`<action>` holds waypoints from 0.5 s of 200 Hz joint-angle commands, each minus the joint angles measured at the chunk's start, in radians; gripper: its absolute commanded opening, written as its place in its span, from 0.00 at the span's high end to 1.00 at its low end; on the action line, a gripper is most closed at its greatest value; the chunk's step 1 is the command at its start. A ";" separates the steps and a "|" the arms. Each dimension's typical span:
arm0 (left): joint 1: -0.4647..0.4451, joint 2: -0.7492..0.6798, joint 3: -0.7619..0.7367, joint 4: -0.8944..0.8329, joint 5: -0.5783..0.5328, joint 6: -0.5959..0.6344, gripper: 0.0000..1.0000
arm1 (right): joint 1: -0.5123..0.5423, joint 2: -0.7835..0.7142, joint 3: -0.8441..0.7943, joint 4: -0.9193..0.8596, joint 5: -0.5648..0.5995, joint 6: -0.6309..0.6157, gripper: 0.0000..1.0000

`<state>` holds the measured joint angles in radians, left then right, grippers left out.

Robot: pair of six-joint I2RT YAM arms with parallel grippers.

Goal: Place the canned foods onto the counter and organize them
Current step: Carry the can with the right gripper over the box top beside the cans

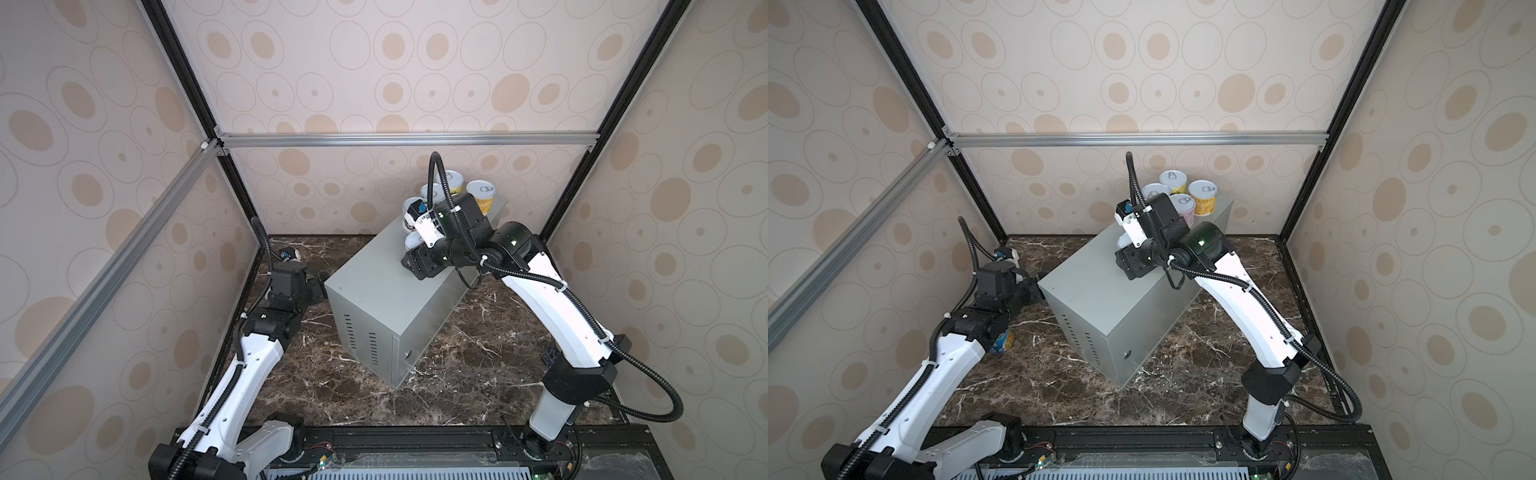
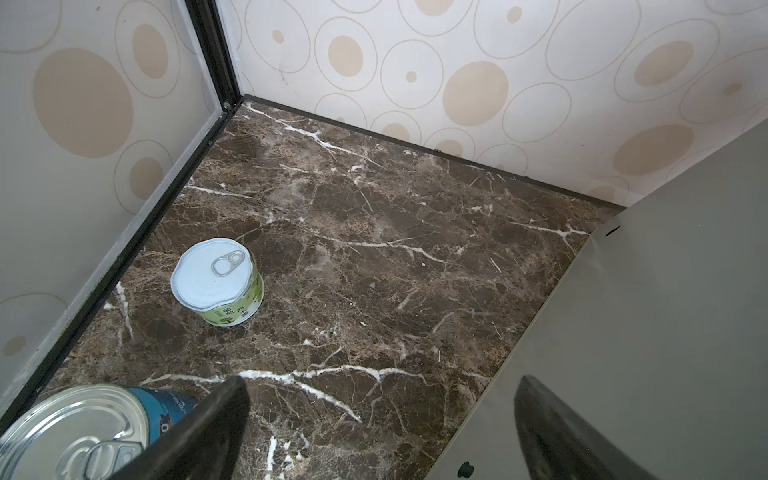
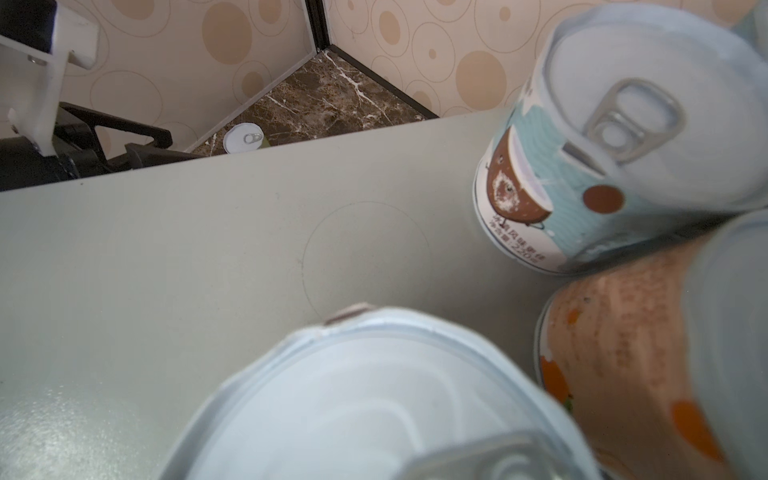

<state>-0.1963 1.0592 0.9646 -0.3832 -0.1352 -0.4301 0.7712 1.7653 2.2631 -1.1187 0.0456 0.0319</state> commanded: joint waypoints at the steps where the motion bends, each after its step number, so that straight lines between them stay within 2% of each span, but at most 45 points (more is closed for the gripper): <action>1: 0.005 -0.016 -0.003 0.022 0.005 0.001 0.01 | -0.001 -0.009 0.058 0.022 0.015 -0.024 0.51; 100: 0.005 -0.011 0.000 0.023 0.008 -0.002 0.01 | -0.009 -0.045 -0.017 0.039 0.041 -0.041 0.41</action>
<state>-0.1963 1.0584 0.9543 -0.3744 -0.1314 -0.4301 0.7662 1.7668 2.2543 -1.1225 0.0658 0.0132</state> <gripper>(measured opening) 0.994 0.762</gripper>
